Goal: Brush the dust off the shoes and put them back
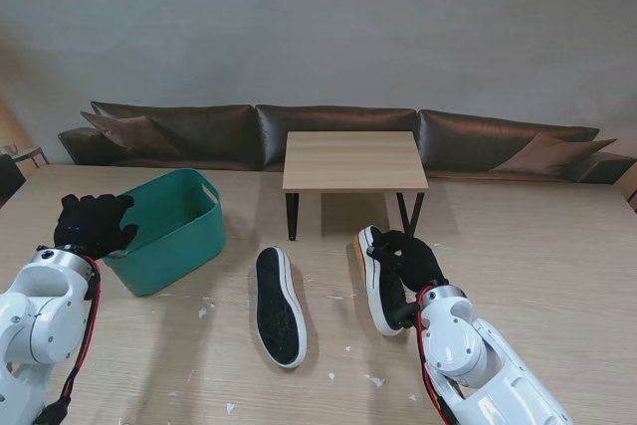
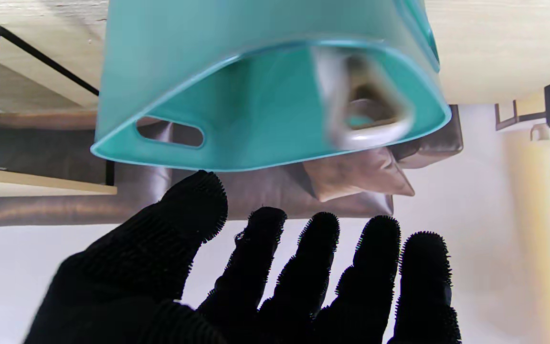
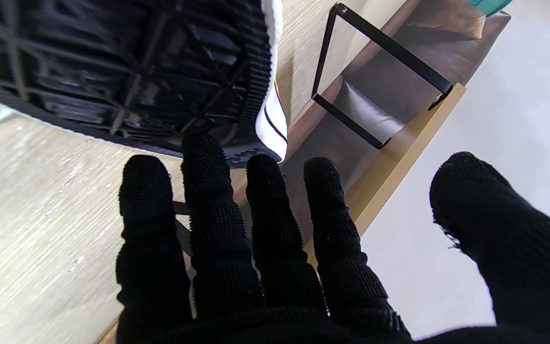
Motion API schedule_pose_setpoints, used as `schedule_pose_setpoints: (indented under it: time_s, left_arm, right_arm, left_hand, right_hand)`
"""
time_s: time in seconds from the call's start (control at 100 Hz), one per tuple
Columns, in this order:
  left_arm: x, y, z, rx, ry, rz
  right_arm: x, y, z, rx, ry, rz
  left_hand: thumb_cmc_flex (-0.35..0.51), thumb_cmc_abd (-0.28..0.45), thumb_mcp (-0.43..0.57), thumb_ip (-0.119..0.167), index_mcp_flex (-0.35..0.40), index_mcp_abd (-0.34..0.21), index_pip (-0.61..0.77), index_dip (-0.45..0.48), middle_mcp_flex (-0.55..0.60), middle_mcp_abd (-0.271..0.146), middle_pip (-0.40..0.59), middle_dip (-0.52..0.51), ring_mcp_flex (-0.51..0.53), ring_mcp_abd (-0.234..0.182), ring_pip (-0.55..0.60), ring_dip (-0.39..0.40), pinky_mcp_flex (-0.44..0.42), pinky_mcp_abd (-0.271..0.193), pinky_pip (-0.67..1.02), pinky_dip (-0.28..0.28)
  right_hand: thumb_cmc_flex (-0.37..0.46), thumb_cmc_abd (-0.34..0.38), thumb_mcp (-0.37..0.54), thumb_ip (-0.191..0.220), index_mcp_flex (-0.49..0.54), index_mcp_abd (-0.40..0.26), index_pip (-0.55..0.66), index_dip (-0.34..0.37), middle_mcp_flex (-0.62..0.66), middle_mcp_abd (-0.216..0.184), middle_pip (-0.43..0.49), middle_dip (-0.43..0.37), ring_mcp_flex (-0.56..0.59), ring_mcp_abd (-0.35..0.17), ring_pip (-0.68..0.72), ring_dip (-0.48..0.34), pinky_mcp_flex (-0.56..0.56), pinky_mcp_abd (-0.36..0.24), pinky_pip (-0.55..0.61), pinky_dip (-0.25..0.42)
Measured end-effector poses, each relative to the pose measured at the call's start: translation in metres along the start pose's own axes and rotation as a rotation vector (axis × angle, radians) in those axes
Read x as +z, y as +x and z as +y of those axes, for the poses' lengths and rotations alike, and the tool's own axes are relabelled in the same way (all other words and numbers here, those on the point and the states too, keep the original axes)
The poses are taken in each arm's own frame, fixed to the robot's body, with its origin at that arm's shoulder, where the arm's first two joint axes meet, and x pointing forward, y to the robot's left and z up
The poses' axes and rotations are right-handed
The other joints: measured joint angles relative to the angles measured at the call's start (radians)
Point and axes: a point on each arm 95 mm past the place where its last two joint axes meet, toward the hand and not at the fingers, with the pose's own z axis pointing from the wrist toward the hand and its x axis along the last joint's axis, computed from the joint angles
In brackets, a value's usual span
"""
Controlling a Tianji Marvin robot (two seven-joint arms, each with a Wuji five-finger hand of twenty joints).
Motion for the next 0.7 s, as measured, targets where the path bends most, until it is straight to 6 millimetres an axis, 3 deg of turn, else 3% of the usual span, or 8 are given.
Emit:
schedule_pose_setpoints:
  time_s: [0.26, 0.48, 0.7]
  left_arm:
    - [-0.003, 0.014, -0.016, 0.012, 0.010, 0.090]
    - [-0.006, 0.041, -0.027, 0.027, -0.082, 0.211]
    - [-0.007, 0.071, -0.027, 0.033, -0.129, 0.357]
  right_arm:
    - [0.001, 0.000, -0.001, 0.000, 0.001, 0.000]
    - [0.001, 0.000, -0.001, -0.002, -0.001, 0.001]
    - [0.002, -0.001, -0.001, -0.002, -0.003, 0.001]
  left_hand:
    - [0.000, 0.000, -0.013, 0.000, 0.013, -0.012, 0.000, 0.000, 0.002, -0.011, 0.011, 0.000, 0.002, 0.000, 0.000, 0.000, 0.000, 0.000, -0.012, 0.011]
    - [0.000, 0.000, -0.036, 0.000, 0.020, -0.041, 0.004, 0.002, 0.026, -0.038, 0.022, 0.003, 0.010, -0.006, 0.000, 0.000, 0.001, -0.001, -0.012, 0.048]
    - [0.000, 0.000, -0.038, 0.000, 0.024, -0.070, 0.009, 0.005, 0.026, -0.063, 0.025, 0.007, 0.010, -0.056, 0.004, 0.010, 0.001, -0.033, -0.012, 0.052]
  right_hand:
    - [0.000, 0.000, 0.000, 0.000, 0.000, 0.000, 0.000, 0.000, 0.000, 0.000, 0.000, 0.000, -0.001, 0.000, 0.008, 0.005, 0.000, 0.000, 0.000, 0.000]
    - [0.000, 0.000, 0.000, 0.000, 0.000, 0.000, 0.000, 0.000, 0.000, 0.000, 0.000, 0.000, -0.001, -0.001, 0.018, 0.005, 0.000, 0.000, 0.000, 0.000]
    - [0.000, 0.000, 0.000, 0.000, 0.000, 0.000, 0.000, 0.000, 0.000, 0.000, 0.000, 0.000, -0.001, -0.001, 0.021, 0.006, 0.000, 0.000, 0.000, 0.000]
